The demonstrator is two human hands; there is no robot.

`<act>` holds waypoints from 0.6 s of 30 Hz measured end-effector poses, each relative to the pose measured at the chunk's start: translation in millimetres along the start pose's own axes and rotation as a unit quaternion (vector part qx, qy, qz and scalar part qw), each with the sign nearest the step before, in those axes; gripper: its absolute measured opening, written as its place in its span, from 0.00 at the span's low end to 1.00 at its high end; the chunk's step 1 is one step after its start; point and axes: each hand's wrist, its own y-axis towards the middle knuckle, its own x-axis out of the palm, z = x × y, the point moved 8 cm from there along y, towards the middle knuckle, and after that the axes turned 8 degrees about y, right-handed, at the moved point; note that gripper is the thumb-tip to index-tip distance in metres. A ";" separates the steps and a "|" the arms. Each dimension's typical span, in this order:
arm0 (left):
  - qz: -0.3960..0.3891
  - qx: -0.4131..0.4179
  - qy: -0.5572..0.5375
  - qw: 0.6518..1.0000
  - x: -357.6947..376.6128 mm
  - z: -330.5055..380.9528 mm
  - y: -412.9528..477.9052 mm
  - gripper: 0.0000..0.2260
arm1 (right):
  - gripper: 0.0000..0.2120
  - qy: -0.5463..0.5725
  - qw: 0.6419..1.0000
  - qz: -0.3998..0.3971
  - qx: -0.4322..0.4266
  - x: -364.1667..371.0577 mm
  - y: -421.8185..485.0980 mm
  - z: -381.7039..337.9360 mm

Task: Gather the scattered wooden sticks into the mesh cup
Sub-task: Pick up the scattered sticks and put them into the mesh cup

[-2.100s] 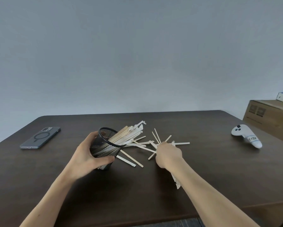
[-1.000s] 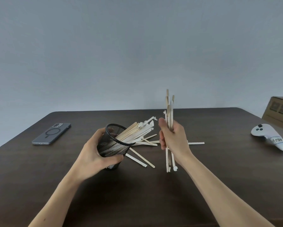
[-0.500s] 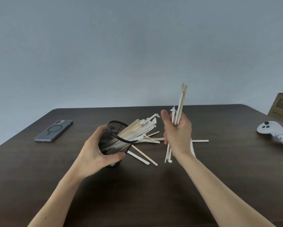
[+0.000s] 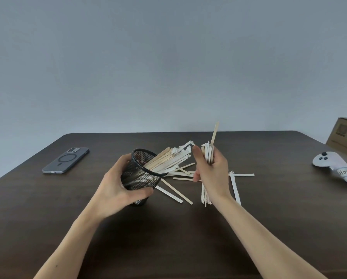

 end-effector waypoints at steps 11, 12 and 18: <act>0.008 0.002 -0.004 1.000 -1.7 -0.2 -0.6 0.38 | 0.22 -0.090 0.984 -0.001 0.150 -15.0 -6.9 28.9; 0.008 0.002 -0.004 1.000 -1.5 -0.2 -0.2 0.38 | 0.21 -0.110 0.983 0.001 0.148 -18.5 -5.6 26.8; 0.009 0.004 -0.001 1.000 -1.8 -0.3 -0.1 0.39 | 0.18 -0.099 0.987 0.058 0.111 -31.0 9.8 -10.9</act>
